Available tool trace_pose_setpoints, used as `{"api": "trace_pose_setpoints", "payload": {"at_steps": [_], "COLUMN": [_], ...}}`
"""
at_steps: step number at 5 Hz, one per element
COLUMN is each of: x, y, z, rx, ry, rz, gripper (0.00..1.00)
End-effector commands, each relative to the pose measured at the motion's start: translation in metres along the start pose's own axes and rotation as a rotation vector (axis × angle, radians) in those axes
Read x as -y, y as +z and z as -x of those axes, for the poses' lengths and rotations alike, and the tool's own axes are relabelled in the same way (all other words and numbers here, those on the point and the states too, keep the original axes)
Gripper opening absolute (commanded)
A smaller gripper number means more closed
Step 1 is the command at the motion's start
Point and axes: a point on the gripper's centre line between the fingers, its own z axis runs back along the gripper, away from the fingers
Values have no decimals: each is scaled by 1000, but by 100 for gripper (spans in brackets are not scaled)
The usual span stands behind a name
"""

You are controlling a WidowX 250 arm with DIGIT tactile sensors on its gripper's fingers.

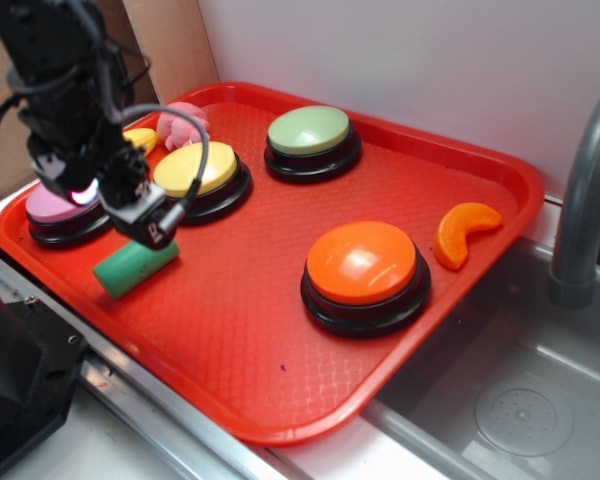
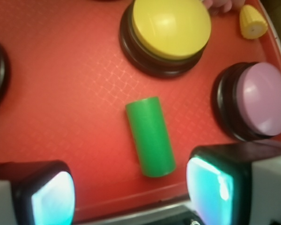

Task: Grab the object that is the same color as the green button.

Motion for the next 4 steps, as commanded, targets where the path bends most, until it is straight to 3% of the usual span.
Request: {"api": "trace_pose_setpoints", "payload": {"at_steps": [1,3,4], "x": [-16,-17,-14], "y": [-36,-68,-74], "z": [0,-15,-16], "rx": [34,39,58], "ry": [-2,-44,-41], "rz": [-16,9,28], "gripper": [100,100,4]}}
